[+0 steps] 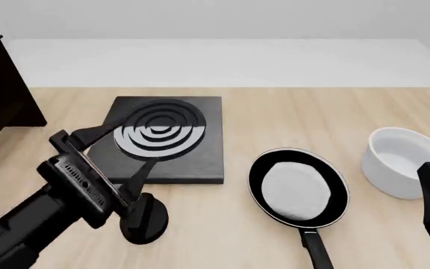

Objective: Put the frying pan under the cabinet shelf.

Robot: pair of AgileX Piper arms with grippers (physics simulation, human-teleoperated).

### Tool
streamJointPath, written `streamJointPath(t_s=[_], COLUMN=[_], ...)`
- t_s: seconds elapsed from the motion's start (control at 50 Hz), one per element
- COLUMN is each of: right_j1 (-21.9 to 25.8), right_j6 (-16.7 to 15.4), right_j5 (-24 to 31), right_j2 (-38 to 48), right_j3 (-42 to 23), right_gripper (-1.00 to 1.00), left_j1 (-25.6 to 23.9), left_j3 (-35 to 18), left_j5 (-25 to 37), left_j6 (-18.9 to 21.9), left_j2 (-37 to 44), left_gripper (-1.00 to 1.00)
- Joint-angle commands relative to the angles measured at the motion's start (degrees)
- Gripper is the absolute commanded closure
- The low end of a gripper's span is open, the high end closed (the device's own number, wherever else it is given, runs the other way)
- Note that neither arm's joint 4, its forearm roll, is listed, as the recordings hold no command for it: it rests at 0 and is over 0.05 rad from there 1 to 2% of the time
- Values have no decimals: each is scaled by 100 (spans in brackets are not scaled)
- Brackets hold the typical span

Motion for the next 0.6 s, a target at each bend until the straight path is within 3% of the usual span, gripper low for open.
streamJointPath(t_s=[0.02,0.14,0.28,0.6], right_j1=[0,-1,-1,0], right_j6=[0,0,-1,1], right_j5=[0,0,0,0], right_j2=[1,-1,-1,-1], right_j3=[0,0,0,0], right_gripper=[-100,-100,-100,-100], left_j1=[-801,-1029,-1464,-2143], left_j3=[-356,-480,-682,-942], left_j5=[-428,-428,-429,-428], left_j6=[1093,1203,1683,2135], left_j2=[1094,1372,1799,2508], left_gripper=[-100,-100,-100,-100])
